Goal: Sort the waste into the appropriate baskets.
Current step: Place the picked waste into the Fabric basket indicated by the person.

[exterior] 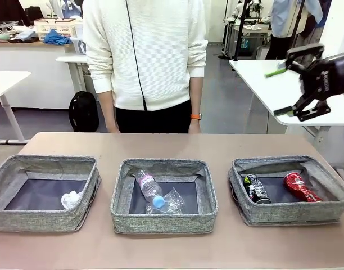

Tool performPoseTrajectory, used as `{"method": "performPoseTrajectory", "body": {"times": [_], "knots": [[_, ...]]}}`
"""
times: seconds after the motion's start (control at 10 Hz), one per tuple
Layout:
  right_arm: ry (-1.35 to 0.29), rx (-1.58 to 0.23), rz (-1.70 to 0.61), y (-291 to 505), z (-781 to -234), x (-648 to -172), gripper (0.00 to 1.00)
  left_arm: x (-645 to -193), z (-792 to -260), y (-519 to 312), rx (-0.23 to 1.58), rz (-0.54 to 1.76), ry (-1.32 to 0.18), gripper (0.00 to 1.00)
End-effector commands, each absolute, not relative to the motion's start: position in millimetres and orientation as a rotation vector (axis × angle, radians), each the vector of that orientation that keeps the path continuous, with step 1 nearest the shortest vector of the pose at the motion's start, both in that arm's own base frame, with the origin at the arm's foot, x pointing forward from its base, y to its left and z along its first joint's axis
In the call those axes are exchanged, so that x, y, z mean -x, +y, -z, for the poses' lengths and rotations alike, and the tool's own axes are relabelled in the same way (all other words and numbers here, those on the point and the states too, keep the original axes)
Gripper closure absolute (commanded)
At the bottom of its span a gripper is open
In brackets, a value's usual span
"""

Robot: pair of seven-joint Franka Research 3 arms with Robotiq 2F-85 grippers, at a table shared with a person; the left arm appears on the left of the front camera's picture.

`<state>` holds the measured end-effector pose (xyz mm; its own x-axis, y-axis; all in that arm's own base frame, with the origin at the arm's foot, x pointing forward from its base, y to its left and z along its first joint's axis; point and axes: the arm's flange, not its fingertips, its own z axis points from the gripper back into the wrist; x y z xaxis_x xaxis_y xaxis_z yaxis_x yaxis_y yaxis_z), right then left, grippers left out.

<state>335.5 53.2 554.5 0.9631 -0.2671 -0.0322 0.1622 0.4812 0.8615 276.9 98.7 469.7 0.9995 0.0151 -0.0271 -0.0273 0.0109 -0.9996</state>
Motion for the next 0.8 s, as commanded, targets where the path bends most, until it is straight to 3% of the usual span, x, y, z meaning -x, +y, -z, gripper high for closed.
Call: {"method": "performPoseTrajectory", "body": {"times": [0.0, 0.7], "knots": [[-0.091, -1.154, 0.293, 38.9, -557.3, -337.8, 0.0, -275.0, -471.4, 98.7, 1.578, -0.013, -0.005, 0.0], [-0.091, -1.154, 0.293, 38.9, -557.3, -337.8, 0.0, -275.0, -471.4, 98.7, 1.578, -0.013, -0.005, 0.0]]}}
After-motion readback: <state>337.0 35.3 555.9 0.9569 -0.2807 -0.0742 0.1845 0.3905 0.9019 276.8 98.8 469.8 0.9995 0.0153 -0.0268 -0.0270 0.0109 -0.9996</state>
